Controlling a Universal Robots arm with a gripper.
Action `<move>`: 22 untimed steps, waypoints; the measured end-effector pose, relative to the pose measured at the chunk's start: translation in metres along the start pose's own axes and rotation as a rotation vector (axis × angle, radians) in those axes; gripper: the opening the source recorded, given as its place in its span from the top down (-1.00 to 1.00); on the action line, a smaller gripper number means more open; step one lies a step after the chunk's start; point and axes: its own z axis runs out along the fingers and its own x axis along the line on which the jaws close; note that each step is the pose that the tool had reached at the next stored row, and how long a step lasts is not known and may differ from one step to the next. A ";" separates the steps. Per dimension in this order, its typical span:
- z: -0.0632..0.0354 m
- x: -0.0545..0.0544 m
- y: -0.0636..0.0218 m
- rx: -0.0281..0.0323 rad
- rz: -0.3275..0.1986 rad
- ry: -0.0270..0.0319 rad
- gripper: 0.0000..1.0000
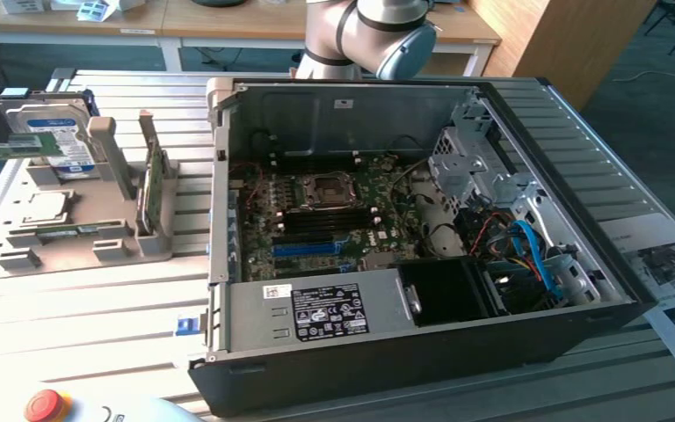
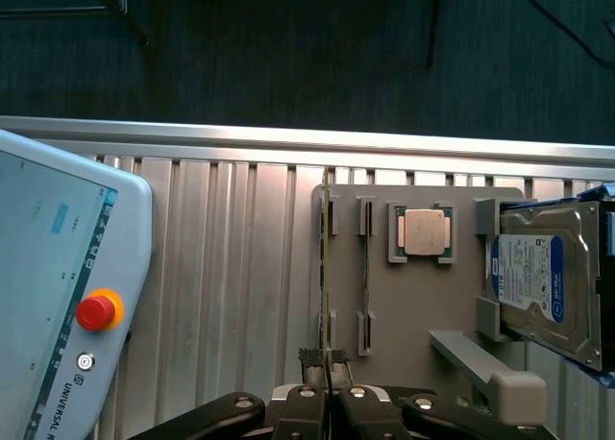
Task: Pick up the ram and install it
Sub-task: 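Pick up the ram and move it above insertion slot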
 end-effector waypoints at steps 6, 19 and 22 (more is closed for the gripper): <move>-0.0005 0.000 -0.0003 -0.0001 0.000 0.0001 0.76; -0.0008 0.000 -0.0091 0.0000 0.000 0.0001 0.76; -0.0009 0.000 -0.0117 0.0000 0.000 0.0001 0.76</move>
